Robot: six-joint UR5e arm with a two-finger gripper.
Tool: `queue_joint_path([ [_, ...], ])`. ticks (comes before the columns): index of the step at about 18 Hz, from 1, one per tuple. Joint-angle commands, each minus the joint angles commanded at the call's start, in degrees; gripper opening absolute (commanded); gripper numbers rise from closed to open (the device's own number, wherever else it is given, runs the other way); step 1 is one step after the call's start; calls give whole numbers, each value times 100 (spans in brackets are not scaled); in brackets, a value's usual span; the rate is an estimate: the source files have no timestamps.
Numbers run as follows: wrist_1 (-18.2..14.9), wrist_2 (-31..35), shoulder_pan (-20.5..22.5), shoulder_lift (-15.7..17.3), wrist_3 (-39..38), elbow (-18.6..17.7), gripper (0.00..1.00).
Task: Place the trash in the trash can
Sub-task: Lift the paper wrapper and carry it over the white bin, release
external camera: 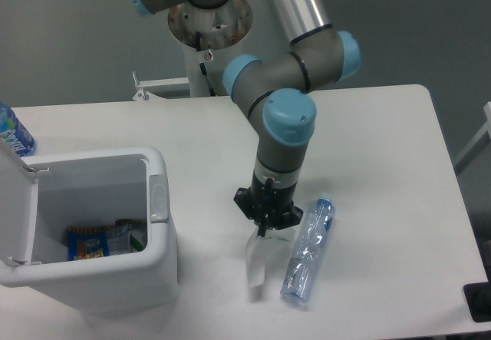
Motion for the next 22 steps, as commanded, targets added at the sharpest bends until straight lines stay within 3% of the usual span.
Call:
queue_joint_path([
  [5, 9, -1046, 352, 36, -1009, 702, 0],
  [9, 9, -1294, 432, 132, -2519, 1406, 0],
  [11, 9, -1477, 397, 316, -2926, 1538, 0],
  [13, 0, -1732, 335, 606, -3207, 1469, 0],
  [14, -9, -1768, 179, 912, -3356, 1260, 0],
  [17, -9, -1751, -349, 1414, -3341, 802, 0],
  [22, 26, -1733, -1061, 1776, -3305, 493, 0],
])
